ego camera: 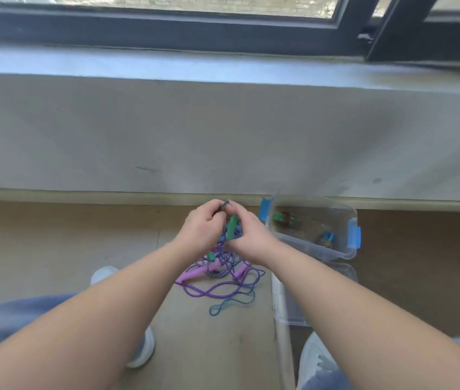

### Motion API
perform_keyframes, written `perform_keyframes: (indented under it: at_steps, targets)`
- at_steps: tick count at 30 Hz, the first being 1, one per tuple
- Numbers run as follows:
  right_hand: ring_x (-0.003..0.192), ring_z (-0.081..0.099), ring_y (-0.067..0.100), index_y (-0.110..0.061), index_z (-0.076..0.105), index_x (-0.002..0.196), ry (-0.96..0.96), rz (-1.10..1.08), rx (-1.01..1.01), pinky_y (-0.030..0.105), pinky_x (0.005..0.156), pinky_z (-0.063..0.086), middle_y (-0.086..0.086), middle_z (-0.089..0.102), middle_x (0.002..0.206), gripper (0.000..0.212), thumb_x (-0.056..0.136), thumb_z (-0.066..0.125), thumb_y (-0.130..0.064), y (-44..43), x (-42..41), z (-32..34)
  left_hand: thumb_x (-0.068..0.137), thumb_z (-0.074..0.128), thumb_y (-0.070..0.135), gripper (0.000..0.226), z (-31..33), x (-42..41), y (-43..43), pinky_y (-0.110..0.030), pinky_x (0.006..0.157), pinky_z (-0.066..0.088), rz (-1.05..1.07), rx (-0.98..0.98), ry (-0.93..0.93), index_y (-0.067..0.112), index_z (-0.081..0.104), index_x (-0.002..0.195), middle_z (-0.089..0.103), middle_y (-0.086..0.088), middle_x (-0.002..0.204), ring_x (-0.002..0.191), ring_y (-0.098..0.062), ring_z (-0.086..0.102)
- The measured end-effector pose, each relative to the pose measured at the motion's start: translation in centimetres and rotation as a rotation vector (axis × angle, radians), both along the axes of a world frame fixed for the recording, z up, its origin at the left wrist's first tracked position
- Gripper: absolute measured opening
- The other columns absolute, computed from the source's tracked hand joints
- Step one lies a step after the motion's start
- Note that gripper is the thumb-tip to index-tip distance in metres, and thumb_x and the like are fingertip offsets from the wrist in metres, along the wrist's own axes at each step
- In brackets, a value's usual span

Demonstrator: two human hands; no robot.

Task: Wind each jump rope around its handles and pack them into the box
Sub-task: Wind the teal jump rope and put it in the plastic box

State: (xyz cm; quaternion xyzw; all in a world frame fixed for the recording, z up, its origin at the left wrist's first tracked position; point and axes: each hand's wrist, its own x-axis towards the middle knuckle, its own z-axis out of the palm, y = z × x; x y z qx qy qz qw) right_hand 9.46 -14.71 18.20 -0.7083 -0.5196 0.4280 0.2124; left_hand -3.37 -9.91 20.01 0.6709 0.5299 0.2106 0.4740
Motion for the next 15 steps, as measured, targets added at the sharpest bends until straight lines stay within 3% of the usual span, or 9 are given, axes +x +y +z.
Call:
perform_keyframes:
  at_steps: [3,6,8,10,12,15]
  targets:
    - [0.119,0.061,0.019,-0.038,0.049,0.137,-0.018,-0.032,0.08,0.041,0.097,0.054,-0.001,0.06,0.132,0.072,0.069,0.067,-0.028,-0.1,0.1,2.0,0.095,0.047,0.024,0.011,3.6,0.8,-0.3,-0.032,0.067,0.044,-0.113,0.112,0.048,0.027,0.052,0.086,0.062,0.001,0.079,0.071,-0.017,0.054]
    - [0.088,0.064,0.022,-0.024,0.061,0.1,-0.078,-0.067,0.091,0.036,0.081,0.053,-0.002,0.069,0.096,0.018,0.087,0.062,-0.036,-0.5,0.5,5.7,0.097,0.046,0.03,0.01,7.1,1.3,0.0,-0.028,0.063,0.042,-0.115,0.234,0.118,0.026,0.051,0.09,0.061,0.008,0.075,0.066,-0.006,0.054]
    - [0.074,0.057,0.02,-0.022,0.055,0.082,-0.062,-0.079,0.077,0.033,0.069,0.048,-0.002,0.065,0.081,0.017,0.093,0.059,-0.033,-1.0,1.0,7.5,0.098,0.046,0.032,0.013,9.6,1.7,0.5,-0.02,0.059,0.036,-0.035,0.314,0.13,0.025,0.054,0.091,0.057,0.01,0.071,0.066,0.001,0.051]
    - [0.079,0.065,0.022,-0.021,0.06,0.082,-0.032,-0.078,0.043,0.037,0.08,0.055,0.001,0.072,0.084,0.015,0.093,0.058,-0.031,-1.5,1.5,8.5,0.098,0.048,0.033,0.016,11.9,1.9,1.0,-0.017,0.058,0.035,0.035,0.337,0.076,0.025,0.058,0.09,0.054,0.011,0.068,0.065,-0.001,0.05]
    - [0.084,0.072,0.022,-0.021,0.063,0.087,-0.017,-0.053,-0.004,0.043,0.088,0.057,-0.002,0.076,0.08,0.015,0.094,0.054,-0.03,-2.0,1.8,9.2,0.095,0.049,0.034,0.017,13.5,2.0,1.2,-0.026,0.06,0.04,0.049,0.281,-0.015,0.025,0.061,0.088,0.052,0.01,0.067,0.063,-0.01,0.049]
    - [0.066,0.069,0.02,-0.013,0.06,0.098,0.031,-0.095,-0.011,0.035,0.075,0.056,-0.001,0.071,0.064,0.018,0.099,0.046,-0.025,-2.1,1.6,10.2,0.093,0.047,0.027,0.015,14.8,2.2,0.9,-0.033,0.064,0.045,0.028,0.155,-0.163,0.026,0.061,0.091,0.059,0.007,0.073,0.065,-0.017,0.052]
